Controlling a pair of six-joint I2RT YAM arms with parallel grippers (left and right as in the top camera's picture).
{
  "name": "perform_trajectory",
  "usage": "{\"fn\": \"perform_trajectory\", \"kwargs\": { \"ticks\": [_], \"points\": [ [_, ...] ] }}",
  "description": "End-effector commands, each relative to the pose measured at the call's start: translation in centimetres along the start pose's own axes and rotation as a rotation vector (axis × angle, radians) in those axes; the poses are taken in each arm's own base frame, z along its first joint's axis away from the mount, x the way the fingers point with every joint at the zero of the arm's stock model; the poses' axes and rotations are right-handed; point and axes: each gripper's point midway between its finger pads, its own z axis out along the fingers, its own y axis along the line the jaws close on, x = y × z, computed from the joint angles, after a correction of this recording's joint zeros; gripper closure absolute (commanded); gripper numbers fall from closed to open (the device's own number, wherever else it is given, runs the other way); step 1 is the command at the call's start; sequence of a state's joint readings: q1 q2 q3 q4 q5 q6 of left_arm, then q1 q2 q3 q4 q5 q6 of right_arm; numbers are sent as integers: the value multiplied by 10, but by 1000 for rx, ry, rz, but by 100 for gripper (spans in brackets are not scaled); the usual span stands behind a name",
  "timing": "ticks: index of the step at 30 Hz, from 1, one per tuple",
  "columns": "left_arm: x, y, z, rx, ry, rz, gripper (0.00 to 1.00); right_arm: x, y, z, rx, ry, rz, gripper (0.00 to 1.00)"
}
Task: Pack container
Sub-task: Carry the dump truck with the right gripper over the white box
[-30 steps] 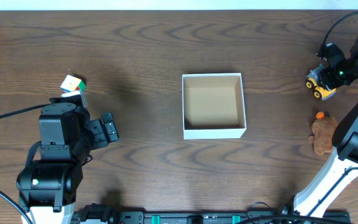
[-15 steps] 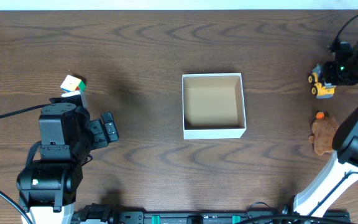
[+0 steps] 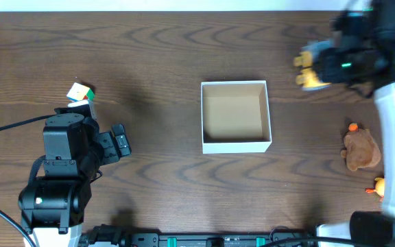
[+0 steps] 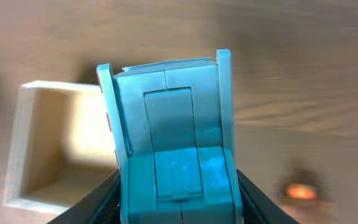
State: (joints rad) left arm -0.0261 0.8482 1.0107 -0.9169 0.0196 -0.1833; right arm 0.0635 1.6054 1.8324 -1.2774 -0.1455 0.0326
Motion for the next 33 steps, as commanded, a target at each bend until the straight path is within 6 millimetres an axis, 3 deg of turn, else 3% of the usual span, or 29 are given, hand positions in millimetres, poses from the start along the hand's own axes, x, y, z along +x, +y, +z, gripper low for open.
{"fn": "perform_trajectory", "kwargs": {
  "ticks": [1, 4, 9, 14, 20, 22, 25, 29, 33],
  "points": [
    [-5, 0, -4, -2, -16, -6, 2, 11, 52, 6, -57, 40, 74, 99],
    [-5, 0, -4, -2, -16, -5, 2, 23, 90, 15, -83, 77, 114, 99],
    [-5, 0, -4, -3, -16, -5, 2, 48, 108, 47, -26, 134, 155, 99],
    [-5, 0, -4, -2, -16, -5, 2, 95, 103, 104, 28, 260, 195, 99],
    [-5, 0, -4, -2, -15, -5, 2, 136, 85, 165, 98, 340, 204, 99],
    [-4, 1, -4, -4, -10, -5, 2, 141, 75, 180, 161, 339, 217, 98],
    [-2, 1, -4, -6, -1, -5, 2, 137, 77, 195, 151, 324, 172, 95],
    [-1, 2, -4, -7, 3, -5, 2, 133, 79, 201, 153, 303, 158, 94],
    [-1, 2, -4, -7, 4, -5, 2, 133, 81, 201, 148, 301, 146, 84]
  ]
}}
